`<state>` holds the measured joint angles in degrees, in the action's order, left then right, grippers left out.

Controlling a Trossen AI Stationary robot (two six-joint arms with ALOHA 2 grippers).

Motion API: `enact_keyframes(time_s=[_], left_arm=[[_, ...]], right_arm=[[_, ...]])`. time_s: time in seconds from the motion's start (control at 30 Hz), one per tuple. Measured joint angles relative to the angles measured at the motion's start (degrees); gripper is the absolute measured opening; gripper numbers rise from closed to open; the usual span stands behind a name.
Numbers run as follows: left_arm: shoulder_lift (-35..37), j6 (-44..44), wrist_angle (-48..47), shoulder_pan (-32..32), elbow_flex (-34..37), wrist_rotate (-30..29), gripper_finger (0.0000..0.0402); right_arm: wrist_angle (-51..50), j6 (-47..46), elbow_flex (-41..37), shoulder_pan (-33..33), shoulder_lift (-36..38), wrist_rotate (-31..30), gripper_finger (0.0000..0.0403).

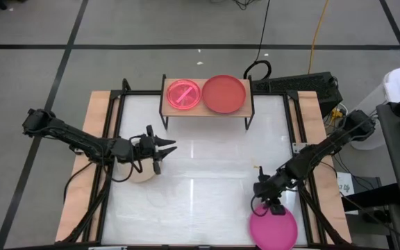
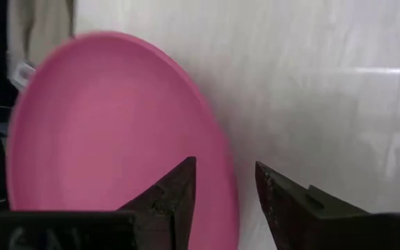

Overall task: Place and stack plates onto a shelf
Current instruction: Stack the big pink plate on top of the big orange plate on the shelf

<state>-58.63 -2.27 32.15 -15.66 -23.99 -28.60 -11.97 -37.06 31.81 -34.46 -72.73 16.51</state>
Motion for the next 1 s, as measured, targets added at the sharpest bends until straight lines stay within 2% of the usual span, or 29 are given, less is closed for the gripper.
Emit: enact_keyframes(time_s=[0.2,0.4,0.53,0.67,0.8,1.0], left_arm=[[0.00,-0.62,-0.61,0.00,0.00,0.00,0.0106],[0.00,-0.84,-0.73,0.00,0.00,0.00,0.0106],[0.00,-0.98,-0.73,-0.01,0.00,0.00,0.0106],[0.00,-1.06,-0.71,-0.02,0.00,0.00,0.0106],[0.00,-1.06,-0.71,0.00,0.00,0.00,0.0106],[0.00,-1.08,-0.64,-0.01,0.00,0.00,0.0106]], right_arm=[[0.16,-3.15,0.00,-0.52,-3.73,-0.04,0.0143],[0.41,-4.02,0.00,-0.52,-3.97,0.02,0.0136],[-0.81,-3.35,0.00,-0.50,-3.97,0.17,0.0094],[-1.21,-2.45,0.00,-0.33,-3.30,0.59,0.0017],[-2.23,-2.62,0.00,0.88,-0.71,0.80,0.0005],[-2.12,0.36,0.00,4.82,7.87,-4.98,0.0002]])
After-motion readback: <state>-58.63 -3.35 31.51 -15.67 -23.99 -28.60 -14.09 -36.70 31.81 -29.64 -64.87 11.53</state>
